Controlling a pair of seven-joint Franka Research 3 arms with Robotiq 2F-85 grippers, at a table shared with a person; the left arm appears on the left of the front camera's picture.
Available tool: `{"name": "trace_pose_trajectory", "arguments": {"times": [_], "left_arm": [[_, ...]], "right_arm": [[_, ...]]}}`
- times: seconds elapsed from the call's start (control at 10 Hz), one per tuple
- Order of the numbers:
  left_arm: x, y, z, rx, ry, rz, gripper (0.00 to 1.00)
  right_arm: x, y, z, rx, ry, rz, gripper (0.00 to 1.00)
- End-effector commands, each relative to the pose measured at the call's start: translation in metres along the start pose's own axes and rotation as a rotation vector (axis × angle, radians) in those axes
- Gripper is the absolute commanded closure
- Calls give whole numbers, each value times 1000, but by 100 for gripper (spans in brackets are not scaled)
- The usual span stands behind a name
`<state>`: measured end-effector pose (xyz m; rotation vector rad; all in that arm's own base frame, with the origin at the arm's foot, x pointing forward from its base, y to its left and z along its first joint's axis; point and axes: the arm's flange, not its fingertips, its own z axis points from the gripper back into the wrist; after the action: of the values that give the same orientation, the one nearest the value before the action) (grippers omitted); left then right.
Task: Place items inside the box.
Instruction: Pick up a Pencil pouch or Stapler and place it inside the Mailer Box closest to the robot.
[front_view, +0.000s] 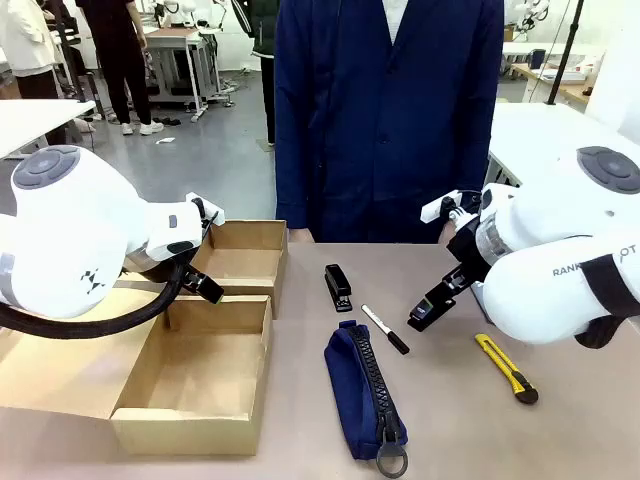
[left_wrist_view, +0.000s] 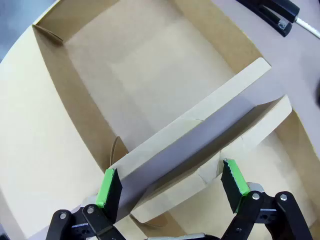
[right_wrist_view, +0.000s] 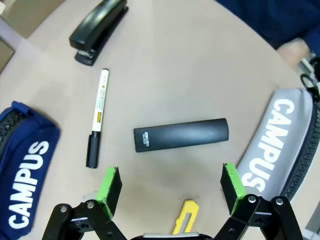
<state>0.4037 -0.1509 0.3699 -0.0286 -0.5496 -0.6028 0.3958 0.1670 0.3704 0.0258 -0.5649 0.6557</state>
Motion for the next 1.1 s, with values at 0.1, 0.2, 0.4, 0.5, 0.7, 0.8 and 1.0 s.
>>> {"name": "trace_pose_trajectory", "arguments": {"times": [0.1, 0.2, 0.4, 0.5, 0.7, 0.8, 1.0], "left_arm": [[0, 0, 0, 0, 0, 0, 0], [0, 0, 0, 0, 0, 0, 0], [0, 0, 0, 0, 0, 0, 0], [0, 0, 0, 0, 0, 0, 0], [0, 0, 0, 0, 0, 0, 0], [0, 0, 0, 0, 0, 0, 0], [0, 0, 0, 0, 0, 0, 0]], "right_arm": [[0, 0, 0, 0, 0, 0, 0], [0, 0, 0, 0, 0, 0, 0], [0, 0, 0, 0, 0, 0, 0], [0, 0, 0, 0, 0, 0, 0], [0, 0, 0, 0, 0, 0, 0], [0, 0, 0, 0, 0, 0, 0], [0, 0, 0, 0, 0, 0, 0]]}}
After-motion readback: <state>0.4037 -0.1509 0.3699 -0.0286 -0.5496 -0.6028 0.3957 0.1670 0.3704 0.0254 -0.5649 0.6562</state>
